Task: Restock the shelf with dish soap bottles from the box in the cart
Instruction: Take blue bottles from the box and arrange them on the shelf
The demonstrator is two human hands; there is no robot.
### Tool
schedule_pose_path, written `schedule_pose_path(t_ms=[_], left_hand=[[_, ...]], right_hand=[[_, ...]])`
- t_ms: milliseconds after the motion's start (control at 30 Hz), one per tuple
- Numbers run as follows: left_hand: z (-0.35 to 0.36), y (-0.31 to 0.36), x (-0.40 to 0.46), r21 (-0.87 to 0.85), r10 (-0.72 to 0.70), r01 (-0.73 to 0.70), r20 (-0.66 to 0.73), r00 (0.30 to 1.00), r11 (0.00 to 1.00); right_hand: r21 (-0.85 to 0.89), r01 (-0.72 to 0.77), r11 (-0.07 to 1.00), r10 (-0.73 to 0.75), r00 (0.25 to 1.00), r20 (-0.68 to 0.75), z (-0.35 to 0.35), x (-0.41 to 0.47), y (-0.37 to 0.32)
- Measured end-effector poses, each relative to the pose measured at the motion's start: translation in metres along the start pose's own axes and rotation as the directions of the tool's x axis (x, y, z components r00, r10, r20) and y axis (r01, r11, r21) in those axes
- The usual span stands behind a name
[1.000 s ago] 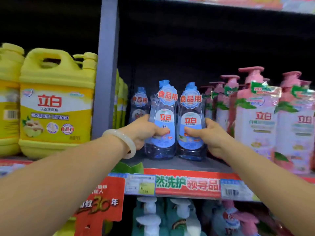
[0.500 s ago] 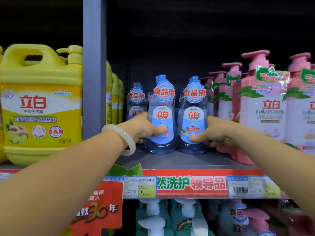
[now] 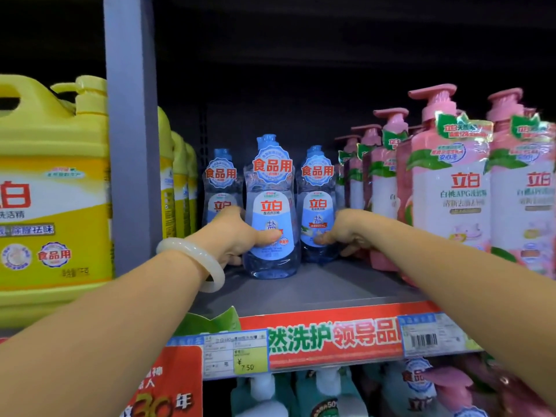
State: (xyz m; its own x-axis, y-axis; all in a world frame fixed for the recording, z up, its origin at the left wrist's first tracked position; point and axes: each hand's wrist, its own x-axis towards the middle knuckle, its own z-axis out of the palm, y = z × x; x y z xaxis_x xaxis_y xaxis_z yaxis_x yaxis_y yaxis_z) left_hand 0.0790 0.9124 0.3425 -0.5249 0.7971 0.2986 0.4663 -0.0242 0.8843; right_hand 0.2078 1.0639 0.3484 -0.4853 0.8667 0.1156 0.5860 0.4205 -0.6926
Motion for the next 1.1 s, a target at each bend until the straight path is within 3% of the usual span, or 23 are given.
schedule_pose_path(t_ms=[133,367,467,533,600,733,833,1100], left_hand=[[-0.002,-0.003,0.004,-0.045,0.003,-0.002,0.028,1.0,0.999],[-0.001,-0.008,0.006,-0.055,0.008,-0.004,0.065,0.998,0.998],[-0.001,-0.008,0.003,-0.075,0.004,0.002,0.085,0.996,0.997],[-0.001,-0.008,0.003,-0.077,0.009,-0.003,0.084,0.996,0.997],[-0.001,-0.008,0.003,-0.07,0.016,-0.01,0.082,0.996,0.997],[-0.002,-0.007,0.004,-0.08,0.011,-0.005,0.081,0.997,0.997],[-0.001,-0.008,0.004,-0.084,0.013,-0.007,0.082,0.997,0.996],[-0.001,-0.008,0.007,-0.079,0.006,0.001,0.083,0.997,0.997]], right_hand=[[0.009,0.01,1.0,-0.01,0.998,-0.059,0.008,0.007,0.003],[-0.258,0.019,0.966,-0.075,0.975,-0.21,0.012,0.004,0.002],[-0.229,0.006,0.973,-0.051,0.98,-0.193,0.014,0.002,0.003],[-0.082,0.005,0.997,-0.016,0.99,-0.137,0.011,0.0,0.008],[0.201,-0.043,0.979,0.052,0.998,-0.04,0.008,-0.005,0.012],[0.619,-0.112,0.777,0.059,0.993,0.106,0.005,-0.011,0.014],[0.702,-0.131,0.7,0.069,0.991,0.116,0.005,-0.011,0.012],[0.751,-0.132,0.647,0.007,0.986,0.167,0.011,0.0,0.015]])
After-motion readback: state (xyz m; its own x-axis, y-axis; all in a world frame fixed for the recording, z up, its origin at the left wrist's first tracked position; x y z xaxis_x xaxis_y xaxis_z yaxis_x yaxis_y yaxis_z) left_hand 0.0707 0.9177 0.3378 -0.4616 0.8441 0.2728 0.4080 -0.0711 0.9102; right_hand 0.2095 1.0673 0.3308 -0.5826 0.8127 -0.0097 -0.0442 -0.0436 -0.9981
